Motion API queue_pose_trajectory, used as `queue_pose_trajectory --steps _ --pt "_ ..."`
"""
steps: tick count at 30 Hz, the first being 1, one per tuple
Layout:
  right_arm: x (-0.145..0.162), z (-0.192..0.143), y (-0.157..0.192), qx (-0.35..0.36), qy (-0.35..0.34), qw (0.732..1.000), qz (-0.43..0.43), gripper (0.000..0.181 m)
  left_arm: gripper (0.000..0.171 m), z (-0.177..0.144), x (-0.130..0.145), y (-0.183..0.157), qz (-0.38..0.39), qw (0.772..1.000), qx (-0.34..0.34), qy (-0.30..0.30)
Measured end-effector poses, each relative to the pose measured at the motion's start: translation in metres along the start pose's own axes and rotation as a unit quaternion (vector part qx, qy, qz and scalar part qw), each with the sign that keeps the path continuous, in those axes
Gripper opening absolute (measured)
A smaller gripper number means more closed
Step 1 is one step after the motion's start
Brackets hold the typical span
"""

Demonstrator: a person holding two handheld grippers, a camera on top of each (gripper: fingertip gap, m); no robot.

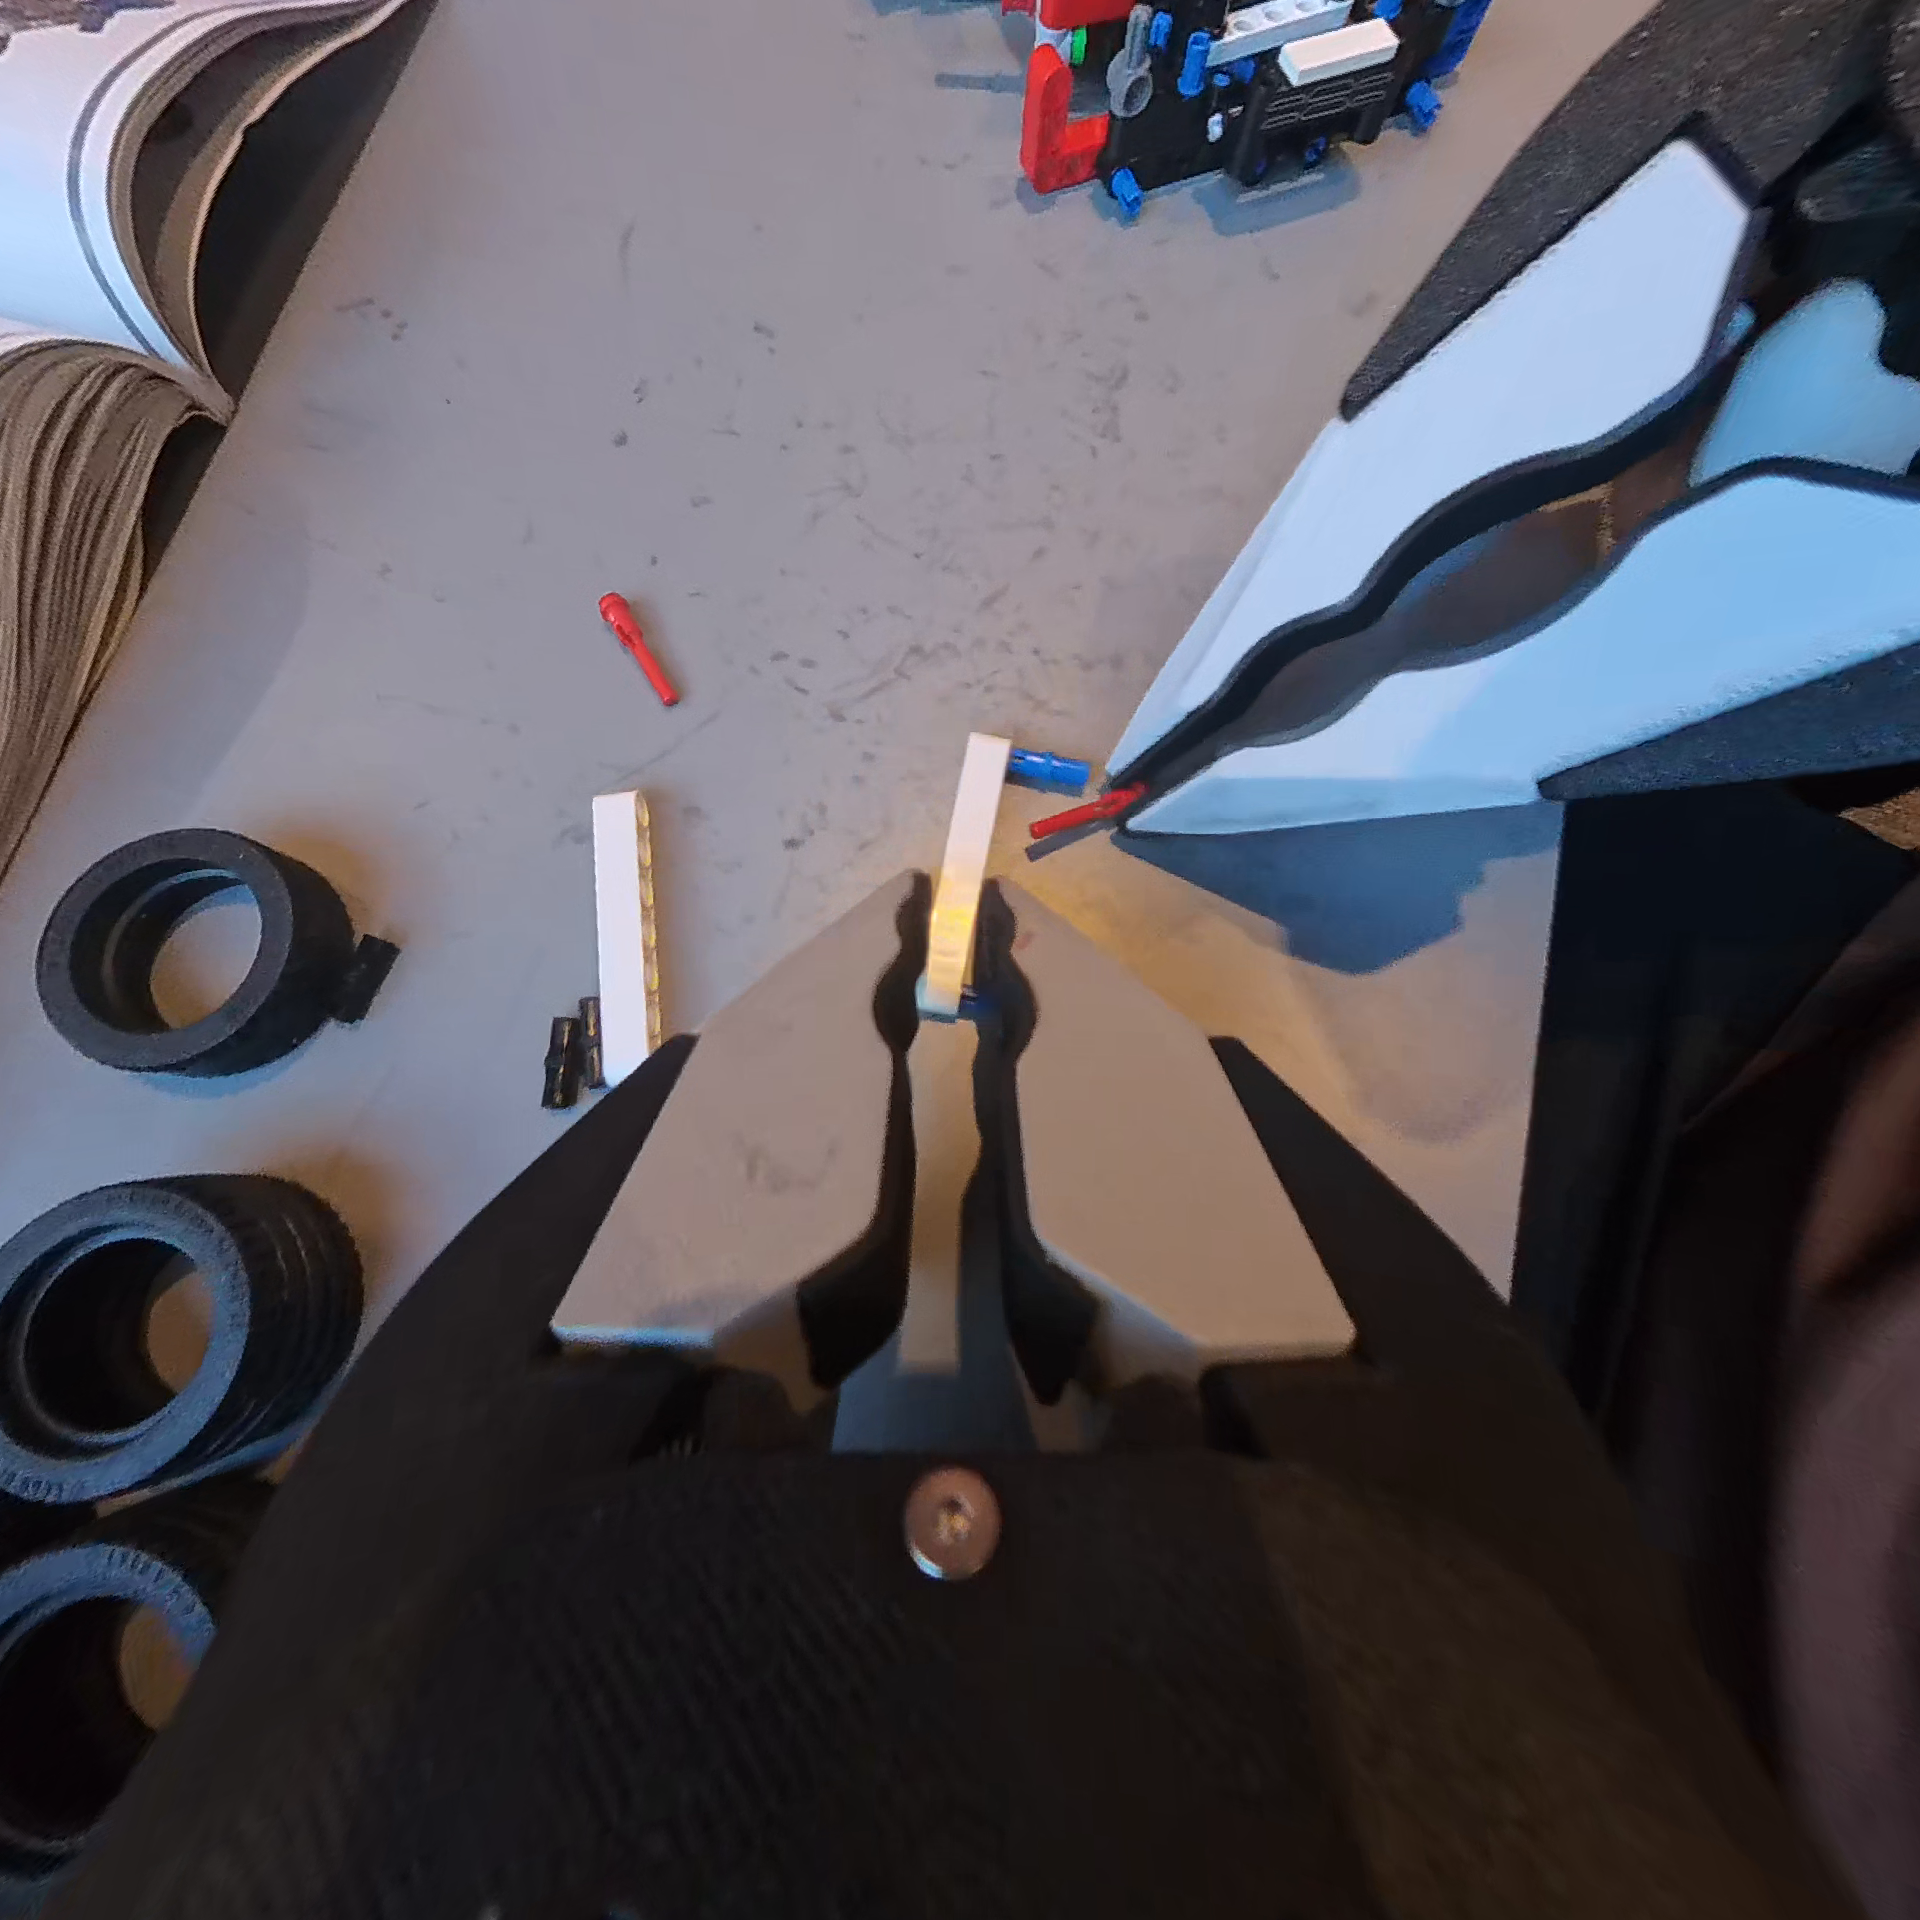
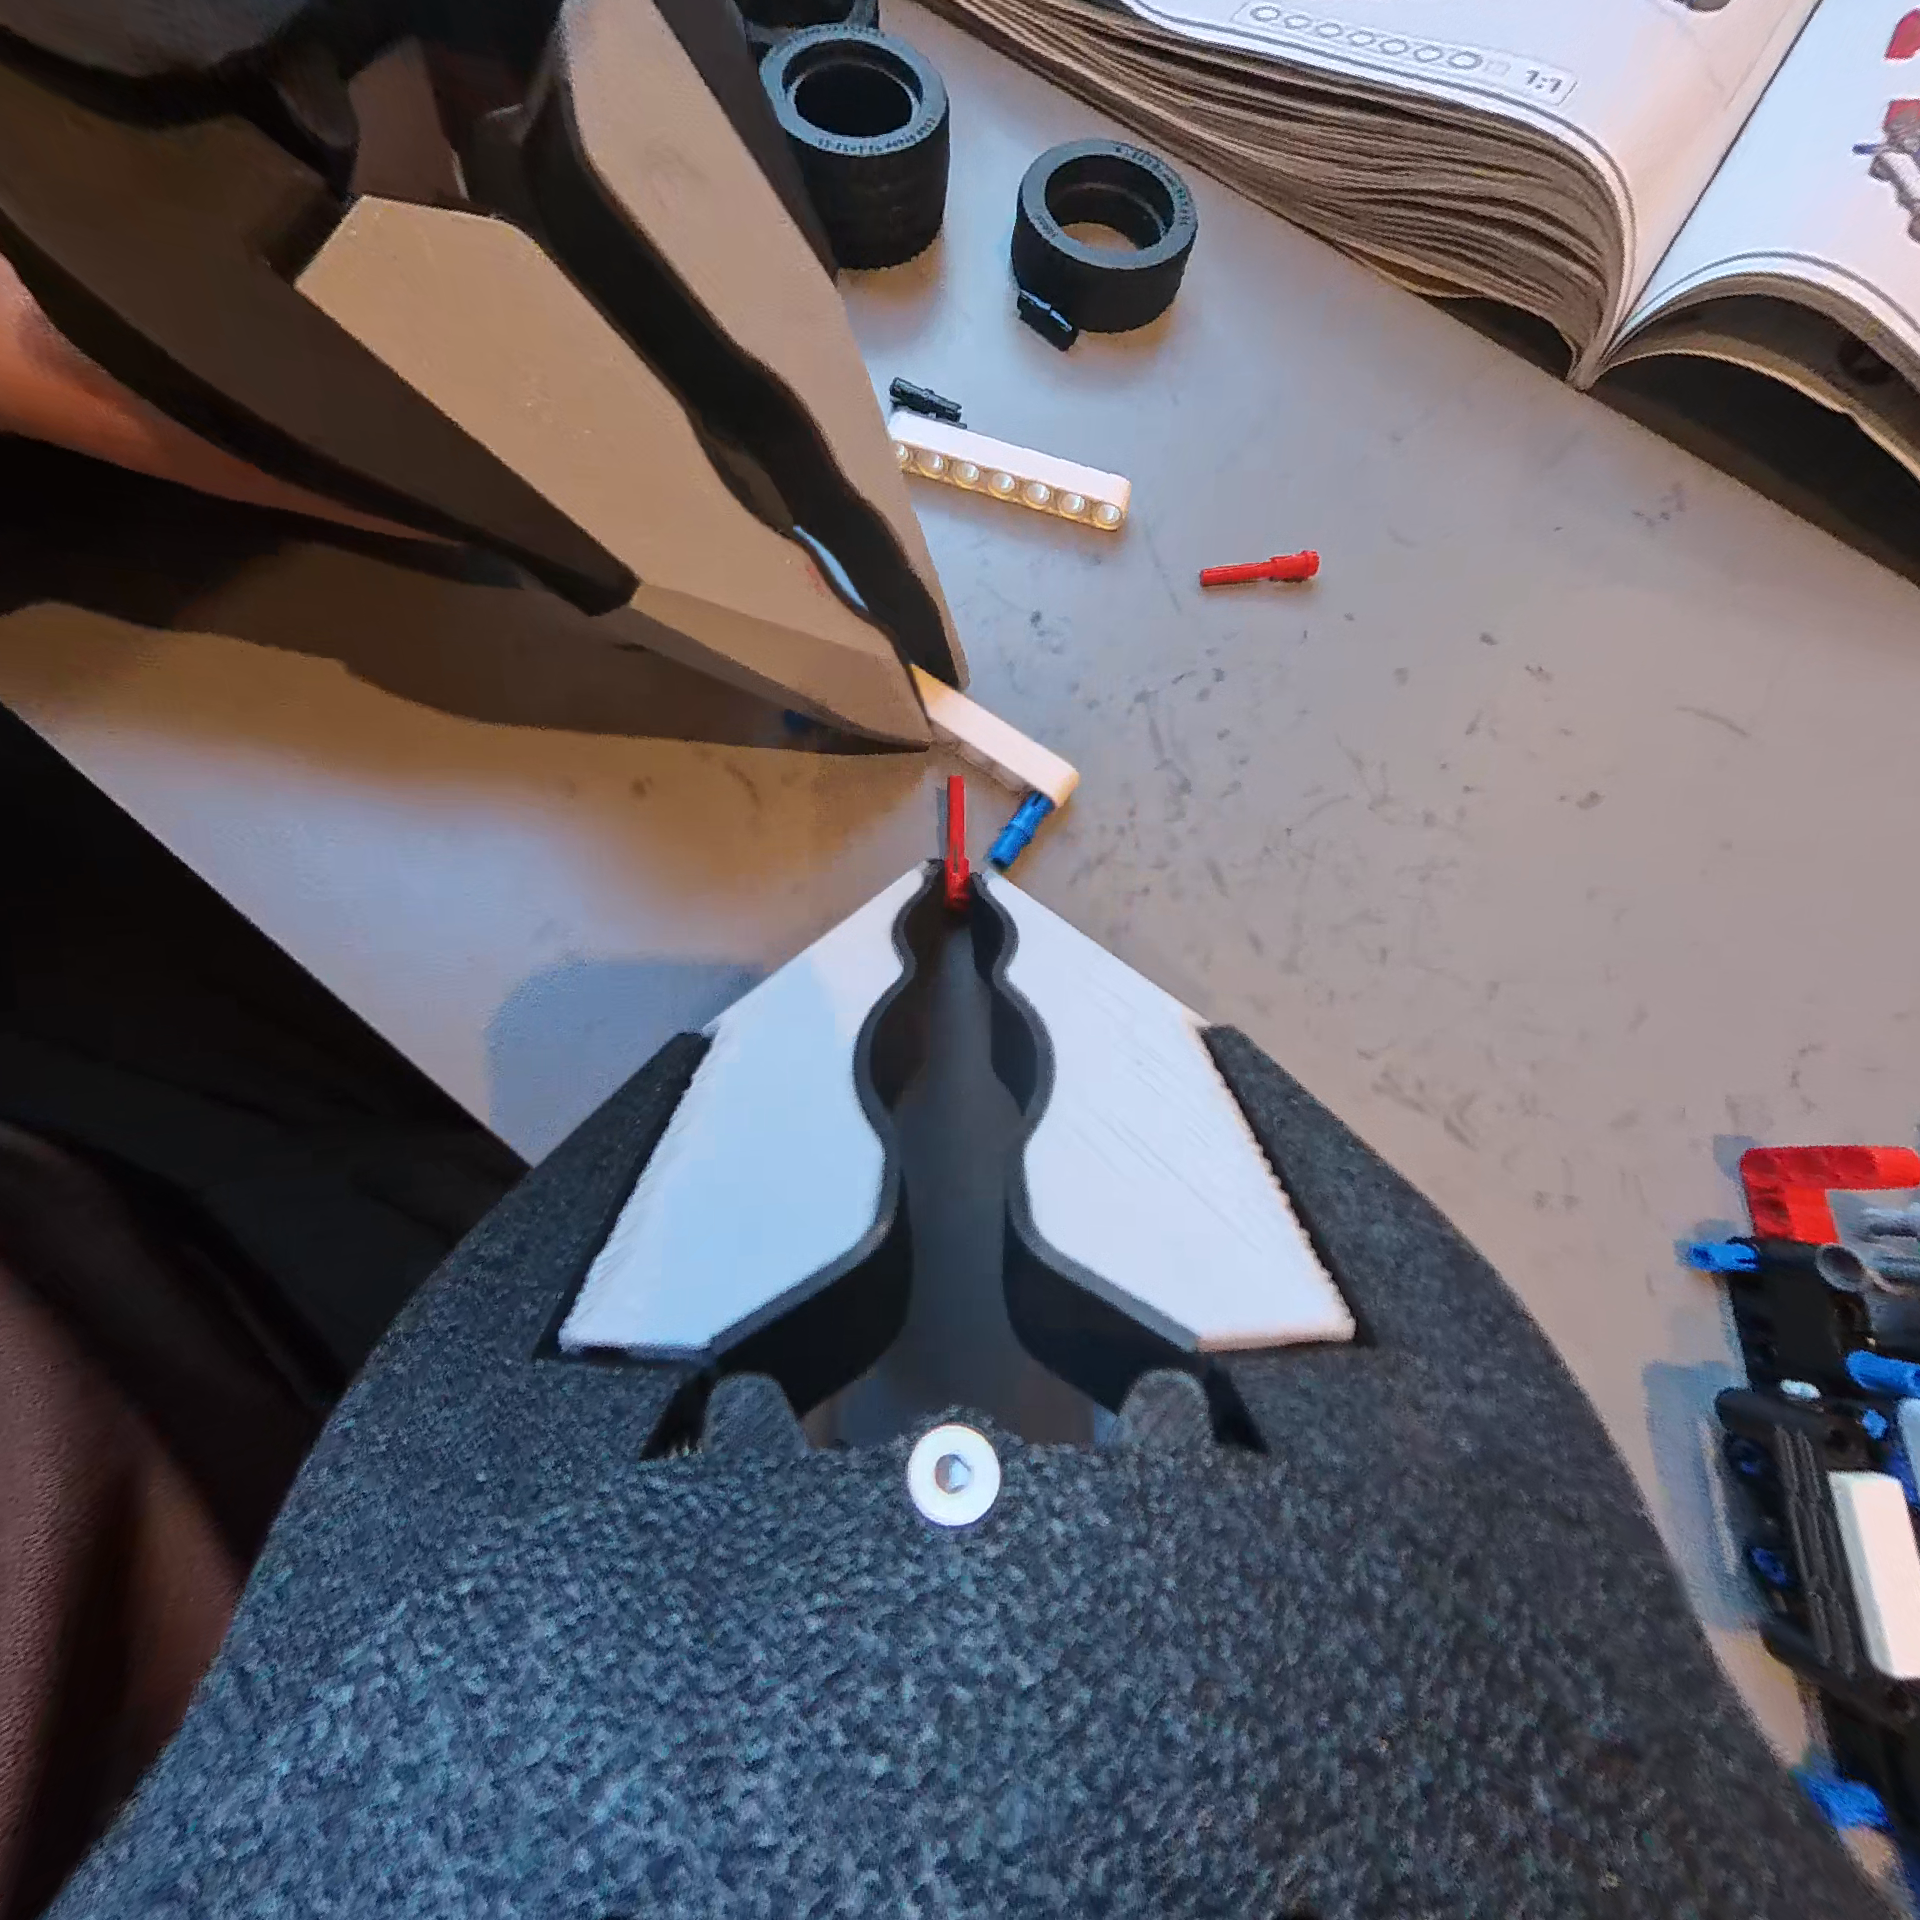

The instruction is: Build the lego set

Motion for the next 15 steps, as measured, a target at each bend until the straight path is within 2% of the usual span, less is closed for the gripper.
queue_pose_trajectory --steps 8,15 --pt "-0.001 -0.004 -0.002 0.014 0.01 1.0 0.016 0.005 0.006 0.002 -0.003 -0.002 0.01 1.0 -0.005 0.0" --pt "0.005 -0.005 0.009 -0.014 0.023 0.999 0.038 0.006 0.005 0.002 -0.003 -0.002 0.012 1.0 -0.009 -0.001"
Point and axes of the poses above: each gripper's, where its closed fingertips meet, z out along the fingers, x out of its underside, y = z × x across the jaws, the point moved 2 cm from there along -z, back along the fingers, and after that the axes turned 8 degrees about y, right-handed, at the moved point
